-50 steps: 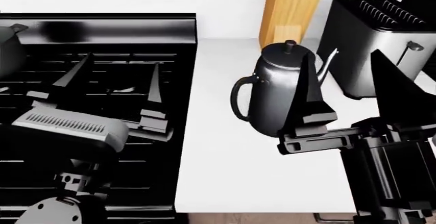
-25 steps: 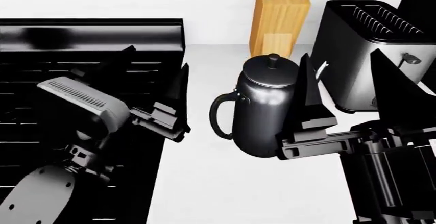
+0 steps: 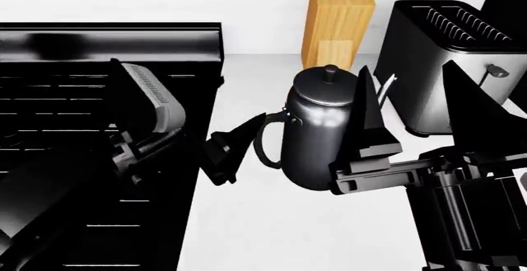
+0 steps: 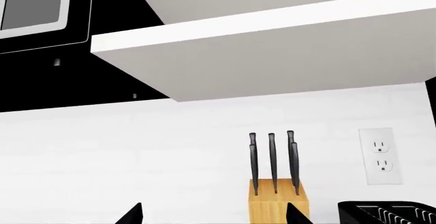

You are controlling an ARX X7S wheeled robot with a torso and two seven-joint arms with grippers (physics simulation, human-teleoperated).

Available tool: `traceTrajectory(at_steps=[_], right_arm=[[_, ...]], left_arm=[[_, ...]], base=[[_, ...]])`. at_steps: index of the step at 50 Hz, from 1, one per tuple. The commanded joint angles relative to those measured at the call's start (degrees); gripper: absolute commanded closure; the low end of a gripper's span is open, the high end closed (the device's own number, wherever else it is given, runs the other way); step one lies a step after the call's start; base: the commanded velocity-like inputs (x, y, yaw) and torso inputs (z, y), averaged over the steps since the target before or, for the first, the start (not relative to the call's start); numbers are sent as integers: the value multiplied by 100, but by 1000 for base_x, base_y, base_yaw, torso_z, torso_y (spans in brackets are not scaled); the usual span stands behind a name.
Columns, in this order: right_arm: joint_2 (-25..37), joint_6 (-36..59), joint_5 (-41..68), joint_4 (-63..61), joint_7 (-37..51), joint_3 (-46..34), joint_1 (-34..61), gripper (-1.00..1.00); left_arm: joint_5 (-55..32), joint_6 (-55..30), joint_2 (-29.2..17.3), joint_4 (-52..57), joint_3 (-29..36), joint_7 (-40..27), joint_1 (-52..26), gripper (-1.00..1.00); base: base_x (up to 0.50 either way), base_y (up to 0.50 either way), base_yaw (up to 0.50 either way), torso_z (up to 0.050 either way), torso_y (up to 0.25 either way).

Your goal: Pick the kettle from the counter and place it on a stove burner. Then turn the burner on.

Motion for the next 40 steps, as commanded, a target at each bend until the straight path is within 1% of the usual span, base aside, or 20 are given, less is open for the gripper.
traceTrajectory(at_steps=[1, 14, 40], right_arm=[[45, -57, -4, 41, 52, -109, 49, -100], [74, -83, -16, 95, 75, -191, 103, -100], [166, -226, -30, 133, 122, -267, 111, -100]], left_arm=[[-126, -137, -41, -539, 365, 528, -283, -100], [101, 172, 241, -1258, 711, 848, -354, -100], [595, 684, 568, -2178, 1130, 1049, -651, -100]], base=[[0, 0, 0, 0, 0], [0, 0, 0, 0, 0], [0, 0, 0, 0, 0]])
